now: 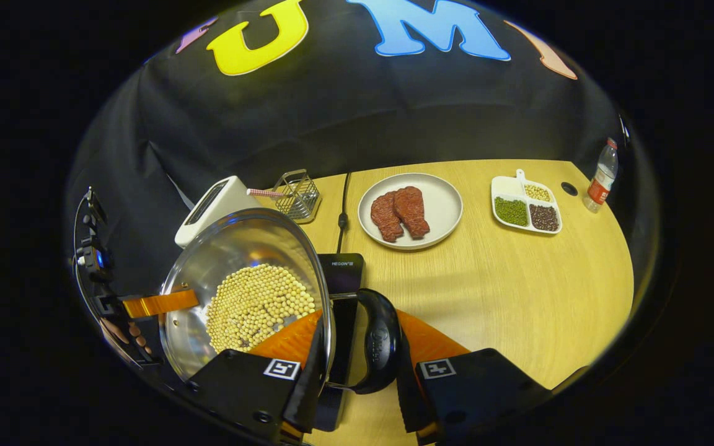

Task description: First push the handle of the pot to place it horizontally, then grasp the pot with both hands and set it on the induction cooktop.

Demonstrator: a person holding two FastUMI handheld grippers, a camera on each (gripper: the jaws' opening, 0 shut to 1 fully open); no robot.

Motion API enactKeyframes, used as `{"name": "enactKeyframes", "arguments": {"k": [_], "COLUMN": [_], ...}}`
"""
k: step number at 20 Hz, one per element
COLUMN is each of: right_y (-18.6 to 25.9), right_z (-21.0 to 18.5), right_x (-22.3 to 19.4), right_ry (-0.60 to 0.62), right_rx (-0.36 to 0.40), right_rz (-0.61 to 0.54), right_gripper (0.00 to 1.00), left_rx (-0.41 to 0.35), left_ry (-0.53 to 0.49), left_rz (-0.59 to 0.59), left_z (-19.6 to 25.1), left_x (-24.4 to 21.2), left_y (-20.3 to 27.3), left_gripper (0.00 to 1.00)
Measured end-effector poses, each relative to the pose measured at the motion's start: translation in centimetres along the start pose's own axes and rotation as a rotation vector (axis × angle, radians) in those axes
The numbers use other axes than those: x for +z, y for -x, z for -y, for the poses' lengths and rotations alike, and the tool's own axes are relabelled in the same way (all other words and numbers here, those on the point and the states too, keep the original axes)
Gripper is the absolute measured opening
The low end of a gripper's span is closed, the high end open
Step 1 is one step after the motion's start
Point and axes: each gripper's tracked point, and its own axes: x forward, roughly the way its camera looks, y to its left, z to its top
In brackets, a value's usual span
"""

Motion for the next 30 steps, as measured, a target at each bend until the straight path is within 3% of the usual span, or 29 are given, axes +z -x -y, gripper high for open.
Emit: {"name": "enactKeyframes", "arguments": {"k": [2, 3, 5, 13, 18, 22, 27, 28, 29, 30], "right_y": [-0.8, -1.4, -2.6, -6.0, -6.5, -6.6, -6.3, -6.1, -6.1, -6.1], "right_z": [-0.2, -0.3, -0.4, -0.9, -0.9, -0.8, -0.6, -0.8, -0.9, -1.3], "right_x": [-0.2, -0.3, -0.5, -1.8, -1.5, -1.6, -1.9, -1.6, -1.4, -1.1], "right_ry": [-0.01, -0.015, -0.027, -0.053, -0.063, -0.08, -0.087, -0.092, -0.099, -0.109], "right_rx": [-0.006, -0.007, -0.011, -0.035, -0.025, -0.035, -0.062, -0.059, -0.056, -0.037], "right_rz": [-0.012, -0.017, -0.032, -0.086, -0.082, -0.084, -0.099, -0.092, -0.084, -0.081], "right_gripper": [0.55, 0.52, 0.55, 0.52, 0.52, 0.56, 0.56, 0.58, 0.65, 0.59], "left_rx": [0.006, 0.007, 0.007, 0.026, 0.011, 0.011, 0.032, 0.052, 0.073, 0.091], "left_ry": [-0.005, -0.007, -0.014, -0.009, 0.005, 0.01, 0.016, 0.013, 0.003, -0.011], "left_rz": [-0.011, -0.016, -0.024, -0.047, -0.031, -0.036, -0.047, -0.051, -0.05, -0.041], "left_z": [-0.6, -0.8, -1.4, -3.5, -3.4, -3.4, -3.4, -3.5, -3.5, -3.4], "left_x": [0.1, 0.2, 0.2, 0.5, 1.0, 1.2, 1.2, 1.2, 1.3, 1.5], "left_y": [-1.3, -1.9, -2.9, -5.8, -6.0, -5.7, -6.1, -6.4, -6.3, -6.2], "left_gripper": [0.53, 0.53, 0.53, 0.53, 0.49, 0.54, 0.48, 0.51, 0.54, 0.57]}}
